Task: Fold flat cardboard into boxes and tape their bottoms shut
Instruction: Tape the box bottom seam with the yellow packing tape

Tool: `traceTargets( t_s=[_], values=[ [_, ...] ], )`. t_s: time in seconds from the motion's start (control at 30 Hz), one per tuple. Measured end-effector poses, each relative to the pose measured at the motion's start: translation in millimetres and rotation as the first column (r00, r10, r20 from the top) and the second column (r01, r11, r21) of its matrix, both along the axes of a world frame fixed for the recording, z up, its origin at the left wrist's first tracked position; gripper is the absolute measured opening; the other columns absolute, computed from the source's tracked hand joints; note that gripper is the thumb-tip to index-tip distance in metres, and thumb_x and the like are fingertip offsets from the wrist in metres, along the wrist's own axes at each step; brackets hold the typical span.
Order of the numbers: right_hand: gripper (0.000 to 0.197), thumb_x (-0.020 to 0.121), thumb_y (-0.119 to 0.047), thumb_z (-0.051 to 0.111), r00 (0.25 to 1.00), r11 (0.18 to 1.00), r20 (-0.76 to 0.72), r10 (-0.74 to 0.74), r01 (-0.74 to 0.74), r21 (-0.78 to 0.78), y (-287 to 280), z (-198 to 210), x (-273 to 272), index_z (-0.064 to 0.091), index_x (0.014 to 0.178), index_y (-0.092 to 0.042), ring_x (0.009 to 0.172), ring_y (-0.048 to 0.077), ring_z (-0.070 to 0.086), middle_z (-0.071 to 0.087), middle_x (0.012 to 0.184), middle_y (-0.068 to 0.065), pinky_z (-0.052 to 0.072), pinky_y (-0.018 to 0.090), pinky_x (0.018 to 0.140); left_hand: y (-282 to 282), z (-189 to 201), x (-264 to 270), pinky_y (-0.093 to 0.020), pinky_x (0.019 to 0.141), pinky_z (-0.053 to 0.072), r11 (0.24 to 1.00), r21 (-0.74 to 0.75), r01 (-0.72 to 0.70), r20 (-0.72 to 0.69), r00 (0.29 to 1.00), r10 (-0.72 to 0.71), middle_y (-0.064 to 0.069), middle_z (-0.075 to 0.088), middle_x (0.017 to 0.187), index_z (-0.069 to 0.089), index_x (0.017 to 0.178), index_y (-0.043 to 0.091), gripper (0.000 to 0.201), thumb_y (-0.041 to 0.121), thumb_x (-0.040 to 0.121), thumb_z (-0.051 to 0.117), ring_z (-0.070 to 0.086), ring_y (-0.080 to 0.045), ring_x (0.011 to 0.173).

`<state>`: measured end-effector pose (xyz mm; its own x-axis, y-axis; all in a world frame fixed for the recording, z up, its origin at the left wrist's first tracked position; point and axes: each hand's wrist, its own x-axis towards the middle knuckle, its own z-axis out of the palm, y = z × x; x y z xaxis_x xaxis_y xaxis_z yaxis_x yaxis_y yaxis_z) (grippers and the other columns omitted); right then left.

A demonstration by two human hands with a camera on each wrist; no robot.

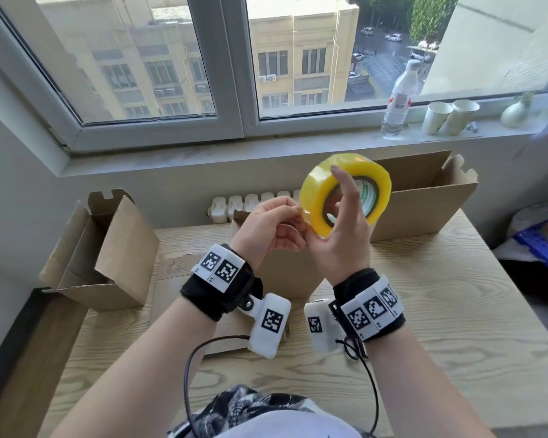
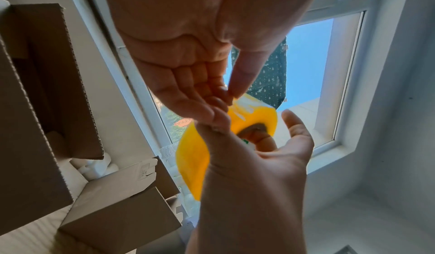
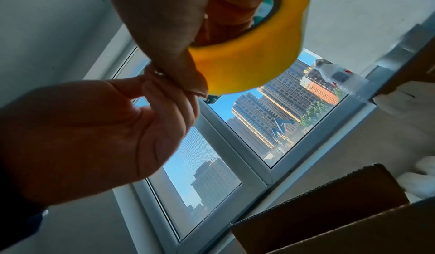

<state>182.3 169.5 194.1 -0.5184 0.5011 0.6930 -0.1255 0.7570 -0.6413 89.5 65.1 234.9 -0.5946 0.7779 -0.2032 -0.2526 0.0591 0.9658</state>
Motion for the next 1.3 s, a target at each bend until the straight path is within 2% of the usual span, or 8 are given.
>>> traceTargets(
  t_s=[0.23, 0.33, 0.47, 0.57, 0.83, 1.0, 1.17, 1.3],
  values=[
    [0.095, 0.075, -0.011, 0.081, 0.993, 0.958, -0.072, -0.093, 0.07, -0.279, 1.4, -7.3, 2.6, 0.02, 0.145, -0.033, 0.103, 0.002, 0.051, 0.046, 0.128, 0.001, 0.049, 0.017, 0.079, 27.3, 0.0, 10.4, -0.02, 0.038, 0.035, 0.995, 0.029, -0.1, -0.092, 0.991, 0.102, -0.004, 0.056, 0.054, 0.051, 0.069, 0.007, 0.028, -0.001, 0.096, 0.046, 0.046, -0.01, 0.035],
    [0.098, 0.076, -0.012, 0.08, 0.985, 0.921, -0.077, -0.153, 0.114, -0.372, 3.6, -12.8, 3.0, 0.016, 0.145, -0.039, 0.105, 0.021, 0.055, 0.047, 0.132, 0.01, 0.052, 0.034, 0.084, 39.4, -4.6, 18.6, -0.021, 0.04, 0.032, 0.99, 0.078, -0.117, -0.11, 0.986, 0.125, -0.005, 0.058, 0.058, 0.051, 0.069, 0.007, 0.029, -0.002, 0.097, 0.045, 0.046, -0.009, 0.039],
    [0.113, 0.077, -0.005, 0.077, 0.983, 0.928, 0.031, -0.18, 0.18, -0.327, 14.6, -26.0, 10.4, 0.0, 0.151, -0.041, 0.091, 0.012, 0.051, 0.05, 0.123, 0.004, 0.048, 0.019, 0.083, 42.9, -8.8, 24.1, -0.021, 0.043, 0.038, 0.97, 0.198, -0.138, -0.126, 0.978, 0.165, -0.005, 0.06, 0.063, 0.051, 0.073, 0.005, 0.025, 0.0, 0.097, 0.045, 0.049, -0.01, 0.044],
    [0.12, 0.073, 0.007, 0.072, 0.95, 0.95, 0.183, -0.253, 0.28, -0.141, 19.1, -38.7, 22.3, -0.006, 0.151, -0.038, 0.096, 0.019, 0.056, 0.048, 0.139, 0.011, 0.053, 0.033, 0.084, 40.7, 4.8, 13.9, -0.02, 0.042, 0.042, 0.939, 0.332, -0.089, -0.147, 0.979, 0.145, -0.001, 0.061, 0.062, 0.052, 0.074, 0.007, 0.022, 0.004, 0.095, 0.046, 0.051, -0.011, 0.046],
    [0.071, 0.07, -0.016, 0.072, 0.966, 0.969, 0.166, -0.2, 0.22, -0.111, 17.2, -41.4, 16.9, 0.03, 0.128, -0.025, 0.142, 0.031, 0.025, 0.022, 0.156, 0.016, 0.024, 0.053, 0.113, 43.2, 7.3, -8.4, -0.02, 0.041, 0.028, 0.958, 0.138, -0.251, -0.095, 0.96, 0.265, -0.01, 0.042, 0.055, 0.043, 0.058, 0.007, 0.009, 0.012, 0.066, 0.044, 0.04, -0.019, 0.038],
    [0.046, 0.084, -0.029, 0.071, 0.959, 0.96, 0.135, -0.248, 0.263, -0.102, 19.7, -51.6, 17.4, 0.037, 0.114, -0.022, 0.141, 0.041, 0.027, 0.035, 0.15, 0.022, 0.026, 0.061, 0.108, 33.2, -27.5, -8.9, -0.024, 0.043, 0.037, 0.943, -0.066, -0.327, -0.518, 0.819, 0.248, -0.013, 0.048, 0.054, 0.047, 0.065, -0.006, 0.059, 0.044, 0.079, 0.076, 0.051, -0.015, 0.042],
    [0.039, 0.092, -0.017, 0.066, 0.968, 0.968, 0.066, -0.243, 0.246, -0.04, 23.8, -58.9, 12.1, 0.037, 0.118, -0.017, 0.146, 0.042, 0.016, 0.03, 0.152, 0.028, 0.014, 0.034, 0.118, 24.0, -40.4, -12.8, -0.029, 0.047, 0.042, 0.939, -0.11, -0.326, -0.715, 0.683, 0.153, -0.003, 0.054, 0.057, 0.048, 0.065, 0.008, 0.047, 0.042, 0.085, 0.074, 0.064, -0.015, 0.046],
    [0.067, 0.084, 0.001, 0.066, 0.962, 0.965, 0.096, -0.257, 0.261, -0.03, 24.9, -58.4, 8.7, 0.029, 0.136, -0.02, 0.148, 0.041, 0.012, 0.02, 0.157, 0.026, 0.02, 0.052, 0.119, 14.4, -47.9, -18.7, -0.041, 0.055, 0.054, 0.91, -0.201, -0.362, -0.829, 0.557, 0.038, -0.001, 0.059, 0.063, 0.05, 0.067, 0.021, 0.039, 0.05, 0.093, 0.059, 0.064, -0.017, 0.051]
  ],
)
